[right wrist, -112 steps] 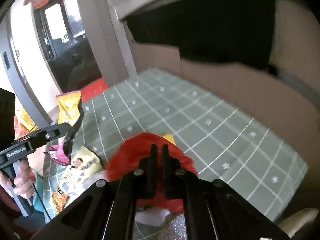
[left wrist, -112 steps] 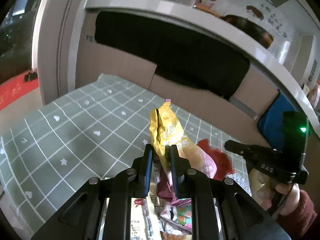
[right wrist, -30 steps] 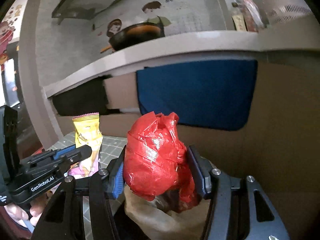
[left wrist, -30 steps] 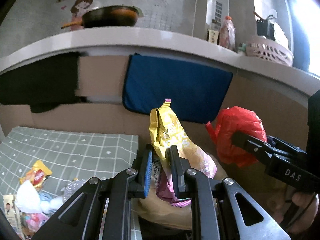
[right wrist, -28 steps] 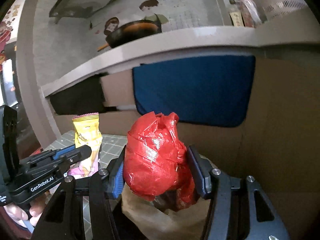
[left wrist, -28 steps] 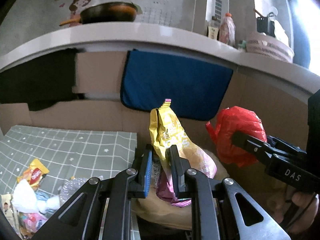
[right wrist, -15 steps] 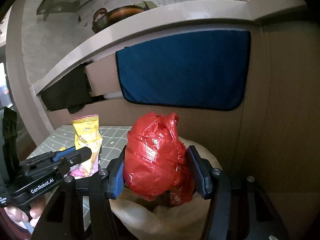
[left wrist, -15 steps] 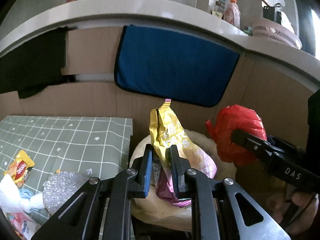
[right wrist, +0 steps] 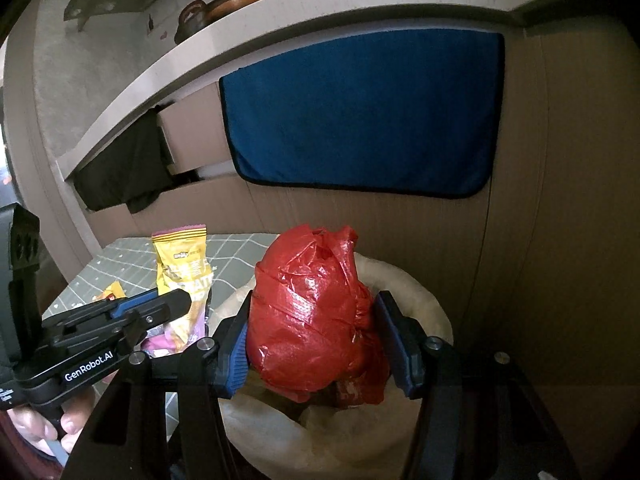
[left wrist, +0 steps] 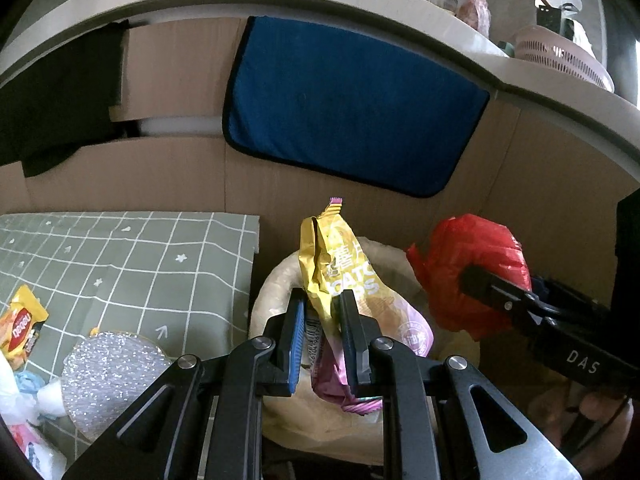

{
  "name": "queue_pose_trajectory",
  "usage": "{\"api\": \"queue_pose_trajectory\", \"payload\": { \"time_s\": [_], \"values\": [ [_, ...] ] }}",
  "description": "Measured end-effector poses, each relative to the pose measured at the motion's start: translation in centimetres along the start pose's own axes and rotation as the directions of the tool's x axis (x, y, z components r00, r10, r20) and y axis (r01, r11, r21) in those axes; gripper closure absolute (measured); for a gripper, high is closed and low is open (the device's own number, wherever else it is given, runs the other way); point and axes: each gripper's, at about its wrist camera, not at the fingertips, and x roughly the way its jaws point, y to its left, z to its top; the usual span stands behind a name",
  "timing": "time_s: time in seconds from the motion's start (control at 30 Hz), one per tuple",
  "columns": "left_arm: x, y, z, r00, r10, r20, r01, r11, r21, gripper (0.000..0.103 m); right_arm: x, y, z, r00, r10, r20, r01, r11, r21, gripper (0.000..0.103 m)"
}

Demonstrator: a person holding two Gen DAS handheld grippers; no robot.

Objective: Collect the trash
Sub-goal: 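Open the left tool over the wastebasket while the right tool releases the red bag into it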

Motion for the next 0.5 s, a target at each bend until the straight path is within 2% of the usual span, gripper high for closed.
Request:
{"api": "queue_pose_trajectory", "payload": {
  "time_s": [0.1, 0.2, 0.27, 0.33, 0.5],
  "values": [
    [0.3, 0.2, 0.1, 1.000, -0.027, -0.011, 0.026, 1.000, -0.012, 0.084, 0.4, 0.0, 0.1, 1.000, -0.004, -0.001, 0.004, 1.000, -0.002, 0.046],
    [0.6, 0.7, 0.1, 0.998, -0.055, -0.028, 0.054, 0.998, -0.035, 0.077, 0.8, -0.2, 0.0, 0.999, -0.033, -0.010, 0.033, 0.999, 0.007, 0.043],
    [0.7, 0.9, 0.1, 0.996, -0.082, -0.036, 0.080, 0.996, -0.050, 0.064, 1.0, -0.4, -0.2, 0.999, -0.031, -0.015, 0.032, 0.999, 0.018, 0.040],
    [0.8, 1.2, 0.1, 0.994, -0.098, -0.042, 0.095, 0.993, -0.068, 0.058, 1.1, -0.8, -0.4, 1.000, -0.009, -0.015, 0.010, 0.999, 0.038, 0.040],
    [1.2, 1.3, 0.0, 0.994, -0.102, -0.046, 0.098, 0.992, -0.080, 0.057, 1.3, -1.0, -0.5, 1.000, -0.011, -0.003, 0.011, 0.999, 0.049, 0.039]
  ]
}}
